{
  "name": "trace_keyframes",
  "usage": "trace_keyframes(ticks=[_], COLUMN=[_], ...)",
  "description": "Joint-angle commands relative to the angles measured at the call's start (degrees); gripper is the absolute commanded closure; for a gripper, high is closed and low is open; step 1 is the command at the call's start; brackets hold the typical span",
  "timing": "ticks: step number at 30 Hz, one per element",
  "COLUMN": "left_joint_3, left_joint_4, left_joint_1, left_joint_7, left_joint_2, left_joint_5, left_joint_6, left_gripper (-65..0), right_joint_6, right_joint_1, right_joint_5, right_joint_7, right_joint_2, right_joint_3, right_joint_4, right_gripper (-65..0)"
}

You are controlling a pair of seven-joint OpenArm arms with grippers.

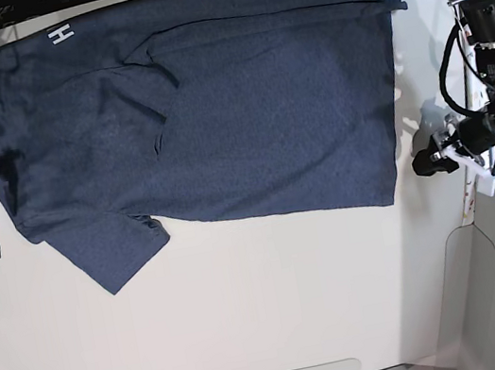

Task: Layout the t-shirt on the table in an organized manner, then fold the t-shirt properly
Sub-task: 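Release the edge and move both grippers to the shirt's opposite corners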

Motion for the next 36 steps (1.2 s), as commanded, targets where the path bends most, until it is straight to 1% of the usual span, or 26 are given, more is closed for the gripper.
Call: trace_keyframes(ticks=[1,2,4,6,7,12,15,17,19,22,26,28,31,32,33,35,36], left_joint_3=[1.1,2.5,4.7,6.6,7.1,7.6,7.6,7.6,7.6,7.6,7.7,7.7,7.7,7.7,7.7,7.7,7.7], left_joint_4=[-0.8,-2.3,-5.2,-8.1,-9.1,-9.8,-9.9,-9.9,-9.8,-9.8,-9.8,-9.8,-9.9,-9.9,-9.9,-9.9,-9.9], left_joint_1=[-1.5,-1.8,-2.3,-3.0,-3.2,-3.3,-3.3,-3.3,-3.3,-3.8,-5.2,-5.3,-5.4,-5.4,-5.4,-5.4,-5.3], left_joint_7=[-3.5,-6.6,-10.8,-12.3,-12.5,-12.0,-11.7,-10.0,-8.7,-8.4,-8.4,-8.4,-8.6,-8.6,-8.5,-8.6,-8.7], left_joint_2=[-1.2,-1.2,-1.1,-1.0,-0.8,3.0,5.4,6.5,7.9,9.4,9.9,9.9,9.8,9.8,9.8,9.8,9.8], left_joint_5=[0.4,1.8,3.7,4.4,4.4,4.5,4.6,4.6,4.6,4.6,4.6,4.6,4.7,4.7,4.7,4.7,4.7], left_joint_6=[-0.3,-0.3,-0.3,-0.3,-0.3,-0.3,-0.3,-0.3,-0.3,-0.3,-0.3,-0.3,-0.3,-0.3,-0.3,-0.2,-0.2], left_gripper=[-26.5,-26.5,-26.5,-26.5,-26.5,-26.5,-26.5,-26.5,-26.5,-26.5,-26.2,-21.1,-2.7,0.0,0.0,-2.1,-1.6], right_joint_6=[0.3,0.3,0.3,0.3,0.3,0.3,0.3,0.3,0.3,0.3,0.3,0.3,0.3,0.3,0.3,0.3,0.3], right_joint_1=[2.9,4.1,5.9,7.3,7.8,8.1,8.1,8.1,8.1,8.0,8.0,8.0,8.1,8.2,8.5,9.8,10.3], right_joint_5=[-0.4,-0.8,-1.3,-2.0,-2.4,-2.8,-2.9,-2.9,-2.9,-2.9,-2.9,-2.9,-2.9,-2.9,-2.9,-3.0,-3.0], right_joint_7=[1.1,1.1,1.1,1.2,1.2,4.8,5.0,5.0,5.0,5.0,5.0,5.0,5.1,5.2,5.7,7.9,9.2], right_joint_2=[1.2,0.9,0.3,-0.4,-0.8,-1.9,-2.6,-3.3,-3.3,-3.4,-3.5,-3.6,-3.8,-4.1,-4.3,-4.3,-4.2], right_joint_3=[0.4,0.4,0.4,0.4,0.4,0.4,0.4,0.3,0.3,0.3,0.3,0.3,0.3,0.3,0.3,0.3,0.3], right_joint_4=[-0.4,-2.0,-4.9,-7.1,-8.0,-10.5,-10.8,-10.8,-10.8,-10.8,-10.8,-10.8,-11.5,-12.3,-13.2,-15.8,-17.9], right_gripper=[-45.1,-45.1,-45.1,-45.1,-45.1,-45.1,-45.1,-45.1,-45.1,-45.1,-45.1,-45.1,-45.1,-45.1,-45.1,-45.1,-45.1])
